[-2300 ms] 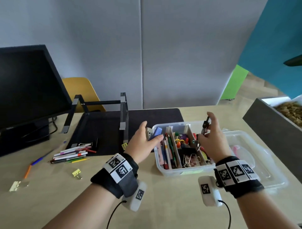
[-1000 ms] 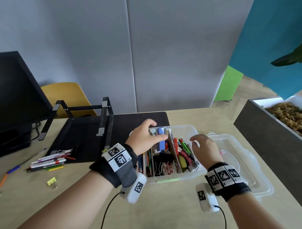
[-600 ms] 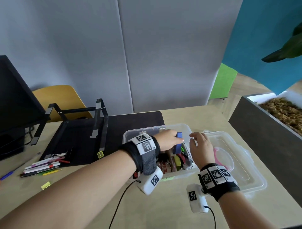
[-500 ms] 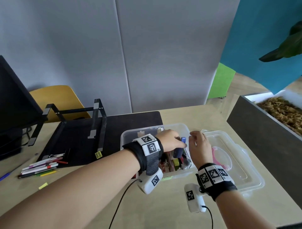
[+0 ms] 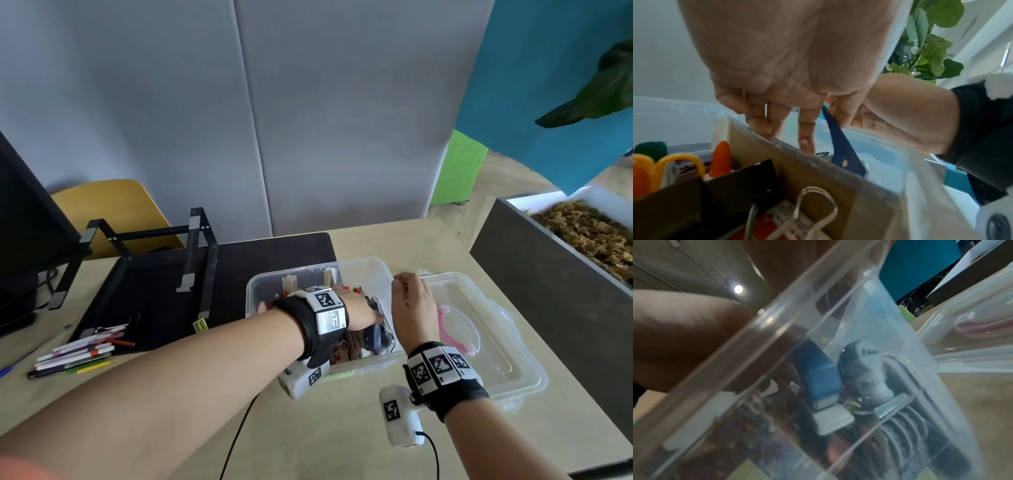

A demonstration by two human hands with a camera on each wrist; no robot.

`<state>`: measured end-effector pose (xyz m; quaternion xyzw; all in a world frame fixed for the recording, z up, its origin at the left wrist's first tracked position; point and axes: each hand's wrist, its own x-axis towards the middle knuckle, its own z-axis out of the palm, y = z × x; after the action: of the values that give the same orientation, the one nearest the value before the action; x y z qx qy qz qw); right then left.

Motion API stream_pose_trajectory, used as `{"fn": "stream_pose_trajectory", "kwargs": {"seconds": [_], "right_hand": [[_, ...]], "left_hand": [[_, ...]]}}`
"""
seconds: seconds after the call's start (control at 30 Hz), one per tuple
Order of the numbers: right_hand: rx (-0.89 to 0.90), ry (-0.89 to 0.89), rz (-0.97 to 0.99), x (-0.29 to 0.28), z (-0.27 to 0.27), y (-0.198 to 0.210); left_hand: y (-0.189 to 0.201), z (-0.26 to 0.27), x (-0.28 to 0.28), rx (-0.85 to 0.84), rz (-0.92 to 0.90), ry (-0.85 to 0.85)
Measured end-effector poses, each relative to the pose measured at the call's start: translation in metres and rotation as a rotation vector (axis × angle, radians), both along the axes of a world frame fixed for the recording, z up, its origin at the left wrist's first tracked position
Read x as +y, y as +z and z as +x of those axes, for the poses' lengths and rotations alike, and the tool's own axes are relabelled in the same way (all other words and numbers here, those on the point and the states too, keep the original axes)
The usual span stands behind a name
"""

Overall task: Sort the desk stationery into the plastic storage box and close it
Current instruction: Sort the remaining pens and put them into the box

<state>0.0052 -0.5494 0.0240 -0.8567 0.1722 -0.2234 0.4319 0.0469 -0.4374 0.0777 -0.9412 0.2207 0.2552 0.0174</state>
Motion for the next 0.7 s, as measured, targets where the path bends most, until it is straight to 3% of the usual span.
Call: {"fn": "stream_pose_trajectory", "kwargs": {"seconds": [0.1,0.2,0.53,0.7], "right_hand": [[-0.005,0.007,-0.002,0.001,0.000,0.001],[0.001,0.016,-0.015,0.001,0.000,0.001],[0.034,0.031,-0.027,0.001,-0.001,-0.001],[0.030,0.034,-0.040,0.002,-0.001,0.000]], "left_hand": [[-0.001,0.009,0.007,-0.050,0.008,-0.039],[-0.002,0.017,0.011,-0.109,-0.177,-0.038],[-0.001,0.019,-0.001,-0.008,-0.271,0.033],[-0.005,0.013,-0.004,-0.010,-0.317,-0.024]]}}
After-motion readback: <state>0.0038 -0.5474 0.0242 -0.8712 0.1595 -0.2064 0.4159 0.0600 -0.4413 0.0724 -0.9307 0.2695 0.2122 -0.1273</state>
